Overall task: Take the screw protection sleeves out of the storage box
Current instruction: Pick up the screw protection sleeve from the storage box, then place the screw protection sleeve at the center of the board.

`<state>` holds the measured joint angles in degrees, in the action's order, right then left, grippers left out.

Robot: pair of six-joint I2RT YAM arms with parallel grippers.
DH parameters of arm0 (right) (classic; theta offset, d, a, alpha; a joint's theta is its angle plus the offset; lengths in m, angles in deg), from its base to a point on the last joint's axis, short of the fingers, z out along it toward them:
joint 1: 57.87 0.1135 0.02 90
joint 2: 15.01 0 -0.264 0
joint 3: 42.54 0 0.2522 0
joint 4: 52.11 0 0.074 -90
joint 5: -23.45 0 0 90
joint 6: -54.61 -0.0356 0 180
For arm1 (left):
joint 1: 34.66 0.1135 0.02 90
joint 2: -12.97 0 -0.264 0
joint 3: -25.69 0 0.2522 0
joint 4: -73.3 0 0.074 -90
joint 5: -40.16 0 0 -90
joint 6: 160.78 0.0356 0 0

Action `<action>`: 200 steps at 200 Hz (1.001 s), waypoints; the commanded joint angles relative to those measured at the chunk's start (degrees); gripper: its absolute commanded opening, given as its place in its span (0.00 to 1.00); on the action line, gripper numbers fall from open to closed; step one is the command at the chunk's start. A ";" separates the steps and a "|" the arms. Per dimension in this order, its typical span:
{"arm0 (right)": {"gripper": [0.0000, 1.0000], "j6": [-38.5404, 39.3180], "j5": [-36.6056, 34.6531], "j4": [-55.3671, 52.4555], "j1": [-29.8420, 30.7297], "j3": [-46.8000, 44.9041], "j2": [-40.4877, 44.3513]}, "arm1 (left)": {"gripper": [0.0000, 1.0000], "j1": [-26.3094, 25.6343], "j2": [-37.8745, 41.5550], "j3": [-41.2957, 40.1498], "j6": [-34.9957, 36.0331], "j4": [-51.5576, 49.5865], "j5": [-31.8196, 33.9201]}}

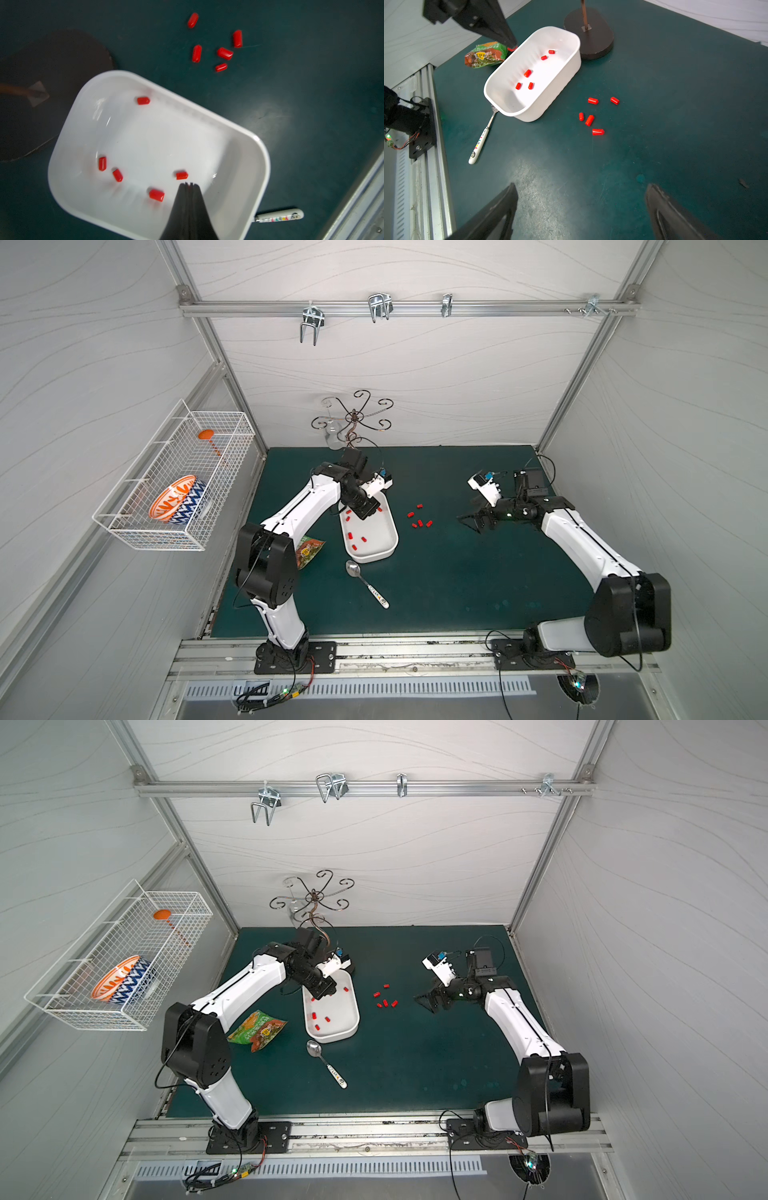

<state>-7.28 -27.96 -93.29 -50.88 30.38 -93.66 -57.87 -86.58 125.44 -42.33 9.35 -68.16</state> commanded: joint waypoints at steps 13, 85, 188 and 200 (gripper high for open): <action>0.99 -3.74 1.33 1.30 -5.24 0.18 3.41 | 0.00 -8.11 -3.33 3.45 0.21 1.35 -4.70; 0.99 -6.23 -5.32 3.03 -8.03 0.15 3.91 | 0.00 -17.71 -22.94 16.40 -1.90 4.24 1.85; 0.99 -6.41 -3.46 2.81 -7.95 0.17 3.09 | 0.25 -17.80 -29.61 20.09 -1.81 7.40 7.91; 0.99 -6.41 -3.35 2.72 -7.95 0.18 3.09 | 0.27 -17.78 -29.17 20.09 -1.96 7.24 7.79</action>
<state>-13.11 -32.57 -90.73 -58.64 30.38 -90.27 -75.68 -116.89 144.59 -43.93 15.09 -60.71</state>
